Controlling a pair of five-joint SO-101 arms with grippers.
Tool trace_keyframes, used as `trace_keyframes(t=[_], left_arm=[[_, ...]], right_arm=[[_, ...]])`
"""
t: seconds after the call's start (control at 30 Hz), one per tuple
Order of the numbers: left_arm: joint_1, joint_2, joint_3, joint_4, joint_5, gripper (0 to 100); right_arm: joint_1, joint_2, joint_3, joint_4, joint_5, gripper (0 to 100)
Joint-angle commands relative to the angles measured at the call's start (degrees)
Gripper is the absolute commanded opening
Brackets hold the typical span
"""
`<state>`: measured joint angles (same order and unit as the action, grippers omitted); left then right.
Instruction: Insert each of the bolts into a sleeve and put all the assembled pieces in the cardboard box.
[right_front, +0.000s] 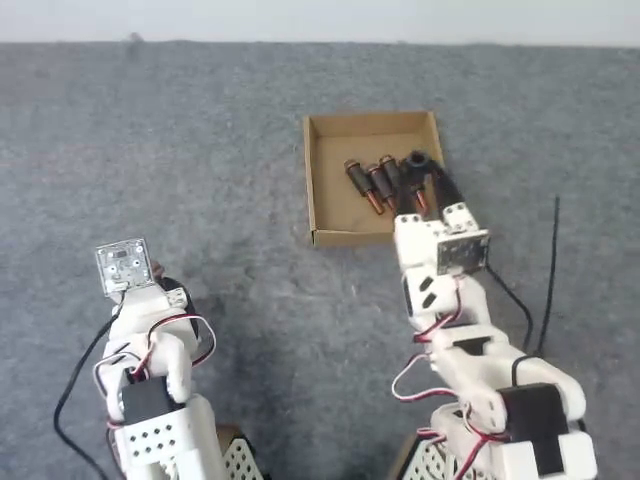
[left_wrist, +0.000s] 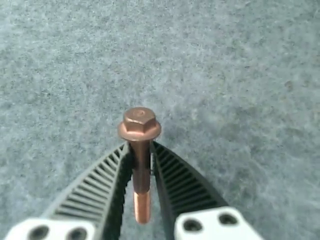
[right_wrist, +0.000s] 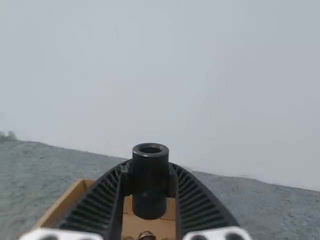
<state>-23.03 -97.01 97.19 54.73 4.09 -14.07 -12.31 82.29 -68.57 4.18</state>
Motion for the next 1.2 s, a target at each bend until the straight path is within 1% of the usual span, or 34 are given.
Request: trace_keyframes(t=[0.0, 0.2, 0.3, 0.7, 0.93, 1.1, 1.17], left_arm=[[-0.18, -1.49, -0.22, 0.00, -0.62, 1], [-0.18, -1.49, -0.22, 0.09, -0.62, 1], [-0.18, -1.58, -0.22, 0.09, -0.62, 1], [-0.18, -1.58, -0.22, 0.09, -0.62, 1], [-0.18, -1.58, -0.22, 0.09, -0.70, 1], [-0.09, -1.58, -0.31, -0.09, -0.70, 1], [-0.09, -1.58, -0.31, -0.09, -0.70, 1]], right_arm=[[-1.80, -1.10, 1.41, -2.07, -0.18, 0.7], [-2.15, -1.10, 6.24, -6.64, -0.35, 0.7], [-2.42, -1.10, 8.35, -7.34, -0.35, 0.7], [-12.35, -1.10, 13.36, -8.75, -0.26, 0.7], [-13.23, -1.01, 13.36, -9.89, -0.44, 0.7], [-19.65, -0.40, 13.36, -9.71, -0.44, 0.6], [-21.05, -0.40, 13.36, -9.71, -0.35, 0.6]])
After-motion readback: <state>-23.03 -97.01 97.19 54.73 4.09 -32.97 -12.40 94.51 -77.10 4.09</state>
